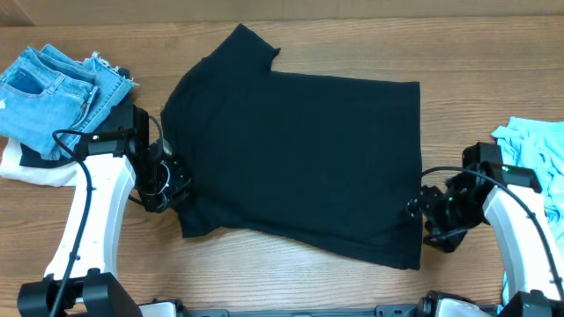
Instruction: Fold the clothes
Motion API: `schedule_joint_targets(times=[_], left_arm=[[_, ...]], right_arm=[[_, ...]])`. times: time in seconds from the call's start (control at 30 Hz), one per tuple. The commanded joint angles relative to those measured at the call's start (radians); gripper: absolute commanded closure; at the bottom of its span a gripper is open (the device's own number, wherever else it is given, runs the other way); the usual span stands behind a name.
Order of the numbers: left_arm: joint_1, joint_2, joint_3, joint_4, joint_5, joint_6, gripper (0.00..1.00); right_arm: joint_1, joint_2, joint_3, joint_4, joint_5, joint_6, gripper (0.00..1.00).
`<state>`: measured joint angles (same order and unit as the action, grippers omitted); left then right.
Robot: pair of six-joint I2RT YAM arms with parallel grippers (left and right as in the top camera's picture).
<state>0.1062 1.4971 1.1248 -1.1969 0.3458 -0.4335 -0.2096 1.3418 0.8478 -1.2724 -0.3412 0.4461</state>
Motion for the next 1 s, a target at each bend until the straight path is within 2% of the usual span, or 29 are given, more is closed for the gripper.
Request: schedule_joint_targets(times=[0.0,0.07,0.17,0.33,0.47,0.67,0.73,0.8,0.83,0.87,0.9,0.93,0.97], left_arm=[[0.005,-0.013,0.017,-0.001,0.014,0.042,0.96],[0.005,-0.013,0.017,0.006,0.013,0.046,0.96],[0.005,-0.013,0.017,0.009,0.013,0.046,0.96],[0.005,-0.013,0.017,0.027,0.013,0.058,0.96],[0.005,-0.013,0.017,0.031,0.013,0.076,0.96],[0.005,-0.013,0.017,0.030,0.014,0.090,0.96],[0.005,-0.013,0.017,0.030,0.014,0.090,0.96],[0.005,-0.013,0.017,0.030,0.014,0.090,0.96],[0.005,-0.013,0.017,0.029,0.014,0.090,0.96],[0.005,-0.013,0.017,0.027,0.014,0.090,0.96],[0.005,-0.013,0.017,0.026,0.014,0.090,0.96],[0.005,-0.013,0.017,0.026,0.014,0.090,0.96],[0.005,-0.013,0.017,0.026,0.014,0.090,0.96]], right_arm=[[0.001,0.000,-0.040,-0.055,-0.063,0.003,0.38],[0.001,0.000,-0.043,-0.090,-0.055,0.004,0.35],[0.001,0.000,-0.045,-0.131,0.098,0.093,0.18],[0.001,0.000,-0.081,-0.055,0.160,0.219,0.12],[0.001,0.000,-0.247,0.138,0.005,0.283,0.16],[0.001,0.000,-0.367,0.221,0.011,0.317,0.23],[0.001,0.000,-0.367,0.228,0.018,0.317,0.37],[0.001,0.000,-0.367,0.227,0.020,0.313,0.43],[0.001,0.000,-0.367,0.221,0.035,0.313,0.40],[0.001,0.000,-0.366,0.215,0.061,0.313,0.21],[0.000,0.000,-0.366,0.213,0.083,0.314,0.09],[-0.006,0.000,-0.366,0.216,0.086,0.318,0.04],[-0.018,0.000,-0.366,0.219,0.085,0.319,0.04]])
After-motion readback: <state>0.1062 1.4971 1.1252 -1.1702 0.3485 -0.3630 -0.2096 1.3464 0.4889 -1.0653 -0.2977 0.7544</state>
